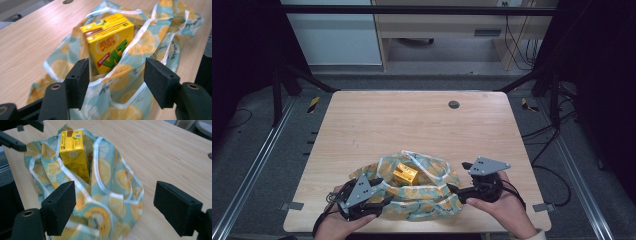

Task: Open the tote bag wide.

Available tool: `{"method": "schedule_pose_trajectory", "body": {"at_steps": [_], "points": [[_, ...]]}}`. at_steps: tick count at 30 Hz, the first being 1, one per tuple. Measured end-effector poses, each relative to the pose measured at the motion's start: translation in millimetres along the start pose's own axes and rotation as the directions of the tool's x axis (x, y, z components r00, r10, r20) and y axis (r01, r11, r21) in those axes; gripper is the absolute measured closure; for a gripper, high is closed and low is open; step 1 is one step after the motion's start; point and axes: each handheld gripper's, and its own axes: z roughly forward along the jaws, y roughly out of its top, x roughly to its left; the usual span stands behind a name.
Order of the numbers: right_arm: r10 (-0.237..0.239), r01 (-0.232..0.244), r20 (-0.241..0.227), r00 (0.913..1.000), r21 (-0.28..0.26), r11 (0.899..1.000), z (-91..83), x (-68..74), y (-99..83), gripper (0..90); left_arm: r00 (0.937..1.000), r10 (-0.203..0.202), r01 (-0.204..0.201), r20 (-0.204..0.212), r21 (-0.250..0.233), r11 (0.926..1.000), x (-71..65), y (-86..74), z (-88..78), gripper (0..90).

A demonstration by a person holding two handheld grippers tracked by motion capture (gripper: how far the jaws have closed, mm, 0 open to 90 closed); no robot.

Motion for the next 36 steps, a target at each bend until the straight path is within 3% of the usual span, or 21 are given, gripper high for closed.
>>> {"method": "schedule_pose_trajectory", "body": {"at_steps": [4, 8, 12, 14, 16, 17, 20, 23, 25, 30, 36], "points": [[-0.012, 0.012, -0.015, 0.9998, 0.017, 1.000, 19.6, -4.1, 16.1, 27.8, 0.9983, 0.050, -0.051, 0.031, 0.038, 0.9980, -7.7, 9.6, 13.6, 34.8], [-0.008, 0.010, -0.053, 0.9985, 0.031, 0.999, 46.2, -11.0, 28.5, 37.9, 0.9971, 0.050, -0.054, 0.057, 0.062, 0.9966, -15.3, 4.9, 29.6, 32.6], [0.002, 0.004, -0.096, 0.9954, 0.063, 0.998, 72.0, -13.7, 32.9, 36.6, 0.9932, 0.097, -0.103, 0.064, 0.100, 0.9896, -24.4, -7.3, 35.4, 32.6], [0.017, -0.007, -0.117, 0.9930, 0.087, 0.996, 83.9, -14.3, 32.3, 34.0, 0.9928, 0.093, -0.101, 0.075, 0.109, 0.9888, -26.9, -12.0, 39.0, 31.5], [0.030, -0.015, -0.130, 0.9911, 0.113, 0.993, 95.2, -14.3, 29.9, 35.2, 0.9908, 0.109, -0.120, 0.080, 0.145, 0.9821, -28.4, -17.8, 45.2, 30.6], [0.034, -0.015, -0.144, 0.9890, 0.127, 0.992, 99.7, -14.0, 28.6, 39.0, 0.9901, 0.115, -0.127, 0.080, 0.163, 0.9785, -28.1, -19.6, 47.2, 30.6], [0.017, 0.010, -0.170, 0.9853, 0.154, 0.988, 108.2, -11.3, 25.2, 65.6, 0.9896, 0.109, -0.124, 0.095, 0.178, 0.9761, -26.0, -22.6, 51.9, 35.9], [0.019, 0.006, -0.167, 0.9858, 0.146, 0.989, 111.8, -12.1, 24.2, 83.6, 0.9874, 0.126, -0.142, 0.096, 0.194, 0.9705, -25.8, -24.0, 56.3, 43.4], [0.021, 0.002, -0.164, 0.9862, 0.140, 0.990, 113.9, -14.3, 24.5, 88.5, 0.9856, 0.135, -0.153, 0.102, 0.207, 0.9663, -25.7, -23.7, 58.4, 49.5], [0.023, -0.003, -0.145, 0.9891, 0.140, 0.990, 121.8, -19.4, 24.9, 90.0, 0.9822, 0.148, -0.171, 0.115, 0.223, 0.9596, -24.4, -23.9, 65.5, 57.8], [0.060, -0.046, -0.095, 0.9937, 0.139, 0.989, 131.9, -34.1, 26.9, 90.0, 0.9809, 0.150, -0.177, 0.123, 0.250, 0.9518, -24.8, -25.4, 71.2, 62.3]]}}
